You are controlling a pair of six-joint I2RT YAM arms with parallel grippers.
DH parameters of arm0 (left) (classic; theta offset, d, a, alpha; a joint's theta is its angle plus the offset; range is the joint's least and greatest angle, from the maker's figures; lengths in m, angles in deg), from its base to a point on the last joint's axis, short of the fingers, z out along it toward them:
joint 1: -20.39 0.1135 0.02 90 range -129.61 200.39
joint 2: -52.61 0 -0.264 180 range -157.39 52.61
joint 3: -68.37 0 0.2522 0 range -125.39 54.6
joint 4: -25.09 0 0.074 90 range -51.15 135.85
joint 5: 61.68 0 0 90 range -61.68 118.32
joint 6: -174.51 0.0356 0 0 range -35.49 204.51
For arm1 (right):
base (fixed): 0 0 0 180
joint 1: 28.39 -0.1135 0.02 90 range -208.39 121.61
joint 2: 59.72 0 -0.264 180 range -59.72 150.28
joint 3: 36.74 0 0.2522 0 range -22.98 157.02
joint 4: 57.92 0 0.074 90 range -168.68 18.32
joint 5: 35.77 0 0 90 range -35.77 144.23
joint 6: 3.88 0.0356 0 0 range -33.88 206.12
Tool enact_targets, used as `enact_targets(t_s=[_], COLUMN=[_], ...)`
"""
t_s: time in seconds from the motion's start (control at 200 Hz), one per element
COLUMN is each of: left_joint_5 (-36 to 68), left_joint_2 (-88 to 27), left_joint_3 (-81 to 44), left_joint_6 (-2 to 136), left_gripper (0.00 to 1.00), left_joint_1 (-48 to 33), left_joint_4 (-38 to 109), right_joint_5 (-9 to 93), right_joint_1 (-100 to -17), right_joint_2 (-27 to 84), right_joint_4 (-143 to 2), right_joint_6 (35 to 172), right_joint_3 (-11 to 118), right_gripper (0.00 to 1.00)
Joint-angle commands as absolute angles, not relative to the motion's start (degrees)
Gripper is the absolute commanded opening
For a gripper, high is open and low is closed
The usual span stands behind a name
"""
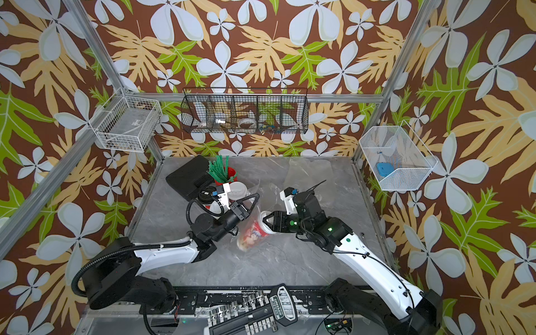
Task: Pack milk tea into plastic carrier bags
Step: Place the milk tea cup in the plastic carrier bag.
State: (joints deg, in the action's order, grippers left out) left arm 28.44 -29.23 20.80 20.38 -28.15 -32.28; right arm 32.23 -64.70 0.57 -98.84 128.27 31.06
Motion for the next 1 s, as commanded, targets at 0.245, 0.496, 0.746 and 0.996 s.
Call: enact_targets(t_s=[0.245,0.496,0.746,0.996], left_joint_5=[28.0,27.8,28.4,28.6], left_joint_2=[-29.8,-29.0,-26.6,-25.7], left_joint_3=[21.8,23.3,27.0,29.9], left_joint_6=[18.9,18.5,17.0,16.3], left_gripper=[0.0,0.0,0.0,0.0], left_joint_1=[-28.0,-28.0,-28.6,-31.1], left_joint_4=[-41.0,-42.8,-43.2,-41.5], right_joint_5=[36.1,45.4,49.1,51.8], right_joint_1=[-67.5,-68.9,-68.9,-70.2], right_joint_2=[5.1,6.0,4.8,3.5], right_joint_4=[-101.9,-114.7,-126.3,-131.3], right_joint_6=[125.7,121.4,119.2,119.9], right_joint_3=[34.0,39.2,41.7,42.2], right_gripper=[0.59,0.58,0.58,0.58])
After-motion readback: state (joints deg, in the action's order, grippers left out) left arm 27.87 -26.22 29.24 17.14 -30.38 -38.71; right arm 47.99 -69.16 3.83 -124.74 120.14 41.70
